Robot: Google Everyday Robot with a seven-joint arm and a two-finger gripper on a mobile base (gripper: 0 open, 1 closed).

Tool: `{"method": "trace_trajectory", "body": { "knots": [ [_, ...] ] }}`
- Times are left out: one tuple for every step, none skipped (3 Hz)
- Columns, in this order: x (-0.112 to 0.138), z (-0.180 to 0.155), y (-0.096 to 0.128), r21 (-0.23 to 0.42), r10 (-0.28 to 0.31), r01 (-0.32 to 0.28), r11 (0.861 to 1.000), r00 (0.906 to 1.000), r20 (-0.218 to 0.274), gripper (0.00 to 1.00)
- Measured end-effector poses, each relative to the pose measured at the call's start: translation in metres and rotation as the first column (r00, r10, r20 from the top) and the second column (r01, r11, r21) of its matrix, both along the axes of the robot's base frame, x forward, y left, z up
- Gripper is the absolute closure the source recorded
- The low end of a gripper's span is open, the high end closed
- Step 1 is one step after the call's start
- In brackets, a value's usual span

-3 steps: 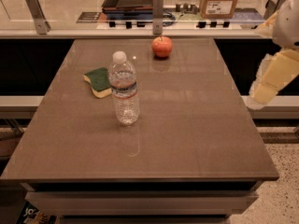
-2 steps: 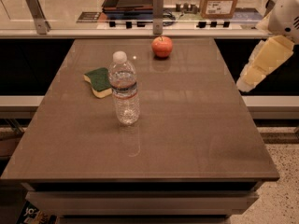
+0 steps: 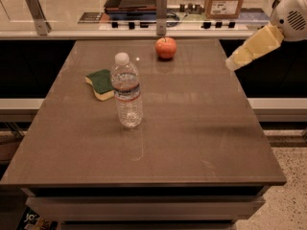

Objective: Move apple near water bottle

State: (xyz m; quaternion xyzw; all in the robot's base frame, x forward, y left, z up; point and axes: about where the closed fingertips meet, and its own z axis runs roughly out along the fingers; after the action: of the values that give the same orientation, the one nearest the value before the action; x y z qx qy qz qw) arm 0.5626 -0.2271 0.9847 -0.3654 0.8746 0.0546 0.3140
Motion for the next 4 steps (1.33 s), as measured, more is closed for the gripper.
{"method": "trace_trajectory", "body": {
  "knots": [
    [0.018, -0.005, 0.003, 0.06, -0.085, 0.08, 0.995, 0.9935, 0.076, 0.0],
    [0.044, -0.008, 0.01, 0.091, -0.148, 0.134, 0.987, 0.9747, 0.167, 0.0],
    [0.053, 0.001, 0.011, 0.108, -0.163, 0.142, 0.984, 0.9629, 0.215, 0.0],
    [0.054, 0.001, 0.011, 0.108, -0.163, 0.142, 0.984, 0.963, 0.215, 0.0]
  ]
}}
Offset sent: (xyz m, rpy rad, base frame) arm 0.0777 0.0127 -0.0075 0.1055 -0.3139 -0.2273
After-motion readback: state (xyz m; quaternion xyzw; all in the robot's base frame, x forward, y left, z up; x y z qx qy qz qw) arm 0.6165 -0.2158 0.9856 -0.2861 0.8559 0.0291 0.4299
